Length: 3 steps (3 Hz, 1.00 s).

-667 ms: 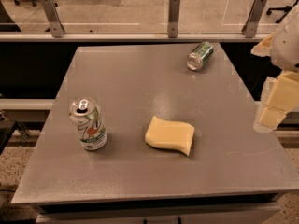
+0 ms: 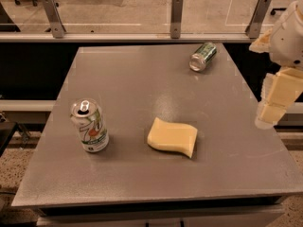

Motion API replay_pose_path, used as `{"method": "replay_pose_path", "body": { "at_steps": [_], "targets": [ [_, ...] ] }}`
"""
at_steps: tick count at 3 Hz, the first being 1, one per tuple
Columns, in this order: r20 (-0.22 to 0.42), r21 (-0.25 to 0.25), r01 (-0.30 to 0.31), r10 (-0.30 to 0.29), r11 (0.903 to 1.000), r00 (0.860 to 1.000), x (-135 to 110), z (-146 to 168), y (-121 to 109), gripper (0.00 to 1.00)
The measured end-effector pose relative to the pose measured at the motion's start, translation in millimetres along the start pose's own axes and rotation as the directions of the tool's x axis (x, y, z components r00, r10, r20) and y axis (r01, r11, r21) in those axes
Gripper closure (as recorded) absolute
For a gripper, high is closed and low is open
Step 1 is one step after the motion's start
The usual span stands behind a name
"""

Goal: Pick green can

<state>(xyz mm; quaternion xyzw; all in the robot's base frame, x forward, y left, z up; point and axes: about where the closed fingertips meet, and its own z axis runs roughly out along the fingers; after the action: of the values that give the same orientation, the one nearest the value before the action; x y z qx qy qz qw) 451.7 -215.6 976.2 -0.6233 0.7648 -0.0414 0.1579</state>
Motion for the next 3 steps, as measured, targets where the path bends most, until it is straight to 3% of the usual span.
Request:
{"method": "replay_pose_path", "body": {
  "at_steps": [1, 2, 3],
  "targets": [
    [-0.012, 0.011, 0.088, -0.088, 0.996, 0.996, -5, 20, -30, 0.0],
    [-0.018, 0.018, 0.182, -0.181, 0.9832, 0.983, -8, 43, -61, 0.0],
    [0.027, 0.023, 0.299, -0.299, 0.9541, 0.954, -12, 66, -100, 0.0]
  ]
}}
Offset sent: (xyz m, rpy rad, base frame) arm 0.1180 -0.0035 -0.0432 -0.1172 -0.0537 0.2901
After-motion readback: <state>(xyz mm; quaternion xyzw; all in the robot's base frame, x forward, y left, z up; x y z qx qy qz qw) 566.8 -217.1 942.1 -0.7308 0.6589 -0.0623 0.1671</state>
